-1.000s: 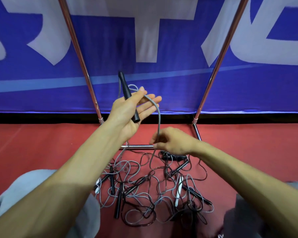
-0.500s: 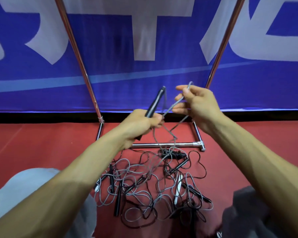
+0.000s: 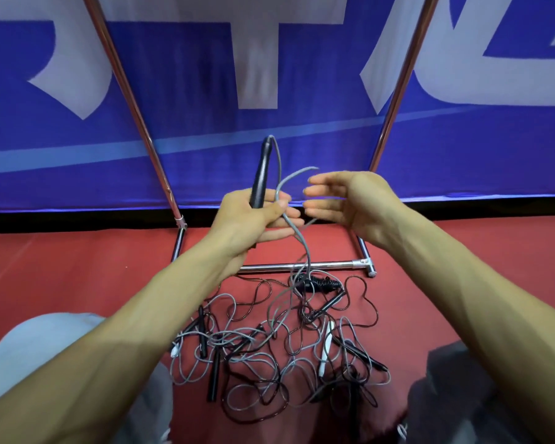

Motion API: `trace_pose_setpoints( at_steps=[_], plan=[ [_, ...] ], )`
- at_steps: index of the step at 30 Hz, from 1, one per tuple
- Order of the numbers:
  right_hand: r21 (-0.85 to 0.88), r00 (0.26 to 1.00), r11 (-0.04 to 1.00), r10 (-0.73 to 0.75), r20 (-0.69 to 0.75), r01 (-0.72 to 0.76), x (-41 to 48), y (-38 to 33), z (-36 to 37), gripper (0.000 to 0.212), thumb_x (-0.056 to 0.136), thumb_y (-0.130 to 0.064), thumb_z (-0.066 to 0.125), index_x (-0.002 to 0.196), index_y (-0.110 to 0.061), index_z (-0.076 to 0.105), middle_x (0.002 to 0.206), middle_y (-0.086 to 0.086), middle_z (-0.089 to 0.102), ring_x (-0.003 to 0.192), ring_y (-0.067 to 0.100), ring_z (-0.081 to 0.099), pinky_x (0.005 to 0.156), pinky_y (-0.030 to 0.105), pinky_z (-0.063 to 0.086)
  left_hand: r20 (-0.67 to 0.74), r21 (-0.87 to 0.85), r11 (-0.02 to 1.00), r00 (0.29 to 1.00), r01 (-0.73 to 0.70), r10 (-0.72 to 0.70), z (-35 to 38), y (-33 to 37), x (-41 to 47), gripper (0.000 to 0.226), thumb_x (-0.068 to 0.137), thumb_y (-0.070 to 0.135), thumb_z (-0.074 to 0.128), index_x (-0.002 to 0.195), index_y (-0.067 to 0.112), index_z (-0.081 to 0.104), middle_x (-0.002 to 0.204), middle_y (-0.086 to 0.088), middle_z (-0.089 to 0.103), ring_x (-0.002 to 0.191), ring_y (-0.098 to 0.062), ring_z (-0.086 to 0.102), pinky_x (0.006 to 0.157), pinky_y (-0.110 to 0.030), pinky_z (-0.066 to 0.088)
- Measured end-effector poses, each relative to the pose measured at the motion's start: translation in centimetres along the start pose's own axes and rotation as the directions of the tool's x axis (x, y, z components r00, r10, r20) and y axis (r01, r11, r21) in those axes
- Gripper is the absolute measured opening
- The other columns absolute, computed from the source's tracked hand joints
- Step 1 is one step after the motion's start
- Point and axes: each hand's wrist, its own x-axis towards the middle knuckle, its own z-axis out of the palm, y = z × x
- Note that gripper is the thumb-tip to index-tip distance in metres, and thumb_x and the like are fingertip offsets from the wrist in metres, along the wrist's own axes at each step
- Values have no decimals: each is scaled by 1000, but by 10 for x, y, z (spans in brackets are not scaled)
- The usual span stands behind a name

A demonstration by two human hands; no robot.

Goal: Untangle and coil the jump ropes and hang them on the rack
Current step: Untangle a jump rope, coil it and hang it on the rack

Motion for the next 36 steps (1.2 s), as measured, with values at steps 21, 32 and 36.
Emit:
trace_pose_setpoints(
  at_steps=[21,32,36],
  plan=[
    [-317,958,929,-104,269,190,-6,34,39,18,101,-4,40,91,-8,54,82,12,67,69,21,66,68,32,58,-213,-231,970,977,-80,29,-32,23,4,33,101,35,47,106,5,59,98,-17,73,87,-24,74,75,-31,61],
    [209,984,962,-173,-45,179,-7,-19,0,12,98,1,44,90,0,54,76,17,67,64,24,71,58,26,58,320,319,948,940,8,-115,-7,-4,-4,19,98,30,53,100,18,67,103,-4,75,99,-12,71,91,-27,52],
    [274,994,956,-97,-42,105,-2,-15,-8,11,98,3,43,94,3,54,81,22,65,64,25,71,60,29,59,156,368,929,987,-30,-30,-2,-15,1,11,96,8,58,92,13,66,89,-6,75,82,-14,72,83,-29,54]
  ],
)
